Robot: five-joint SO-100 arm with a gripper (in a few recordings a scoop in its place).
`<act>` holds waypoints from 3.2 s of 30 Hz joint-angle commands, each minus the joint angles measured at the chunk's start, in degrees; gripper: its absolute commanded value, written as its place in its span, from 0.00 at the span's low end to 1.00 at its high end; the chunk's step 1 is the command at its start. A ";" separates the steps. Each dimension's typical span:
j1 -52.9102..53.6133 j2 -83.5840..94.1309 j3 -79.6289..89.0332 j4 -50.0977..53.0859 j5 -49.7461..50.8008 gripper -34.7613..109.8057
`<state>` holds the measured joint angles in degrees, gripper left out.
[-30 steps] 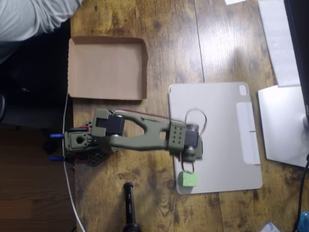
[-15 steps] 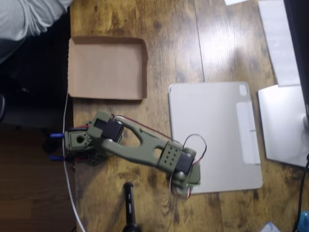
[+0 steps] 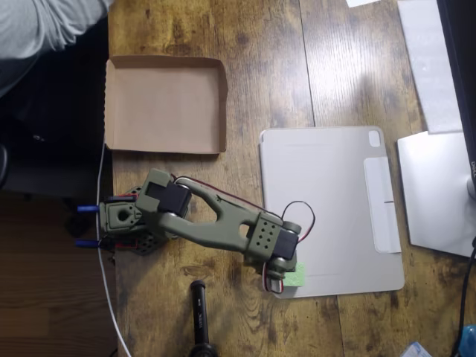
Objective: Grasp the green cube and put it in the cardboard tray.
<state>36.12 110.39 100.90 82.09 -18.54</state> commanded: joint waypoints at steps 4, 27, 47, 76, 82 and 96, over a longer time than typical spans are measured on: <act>3.08 0.70 -1.93 -11.78 -0.53 0.35; 4.13 -16.96 -23.55 13.01 -9.49 0.41; 6.68 -16.70 -10.46 -6.86 -11.34 0.45; 5.98 -15.82 -7.29 -9.93 -10.02 0.36; 5.80 -15.73 -7.03 -10.28 -9.93 0.35; 5.19 -14.68 -6.42 -11.07 -9.40 0.35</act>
<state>41.40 92.46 93.96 71.02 -28.21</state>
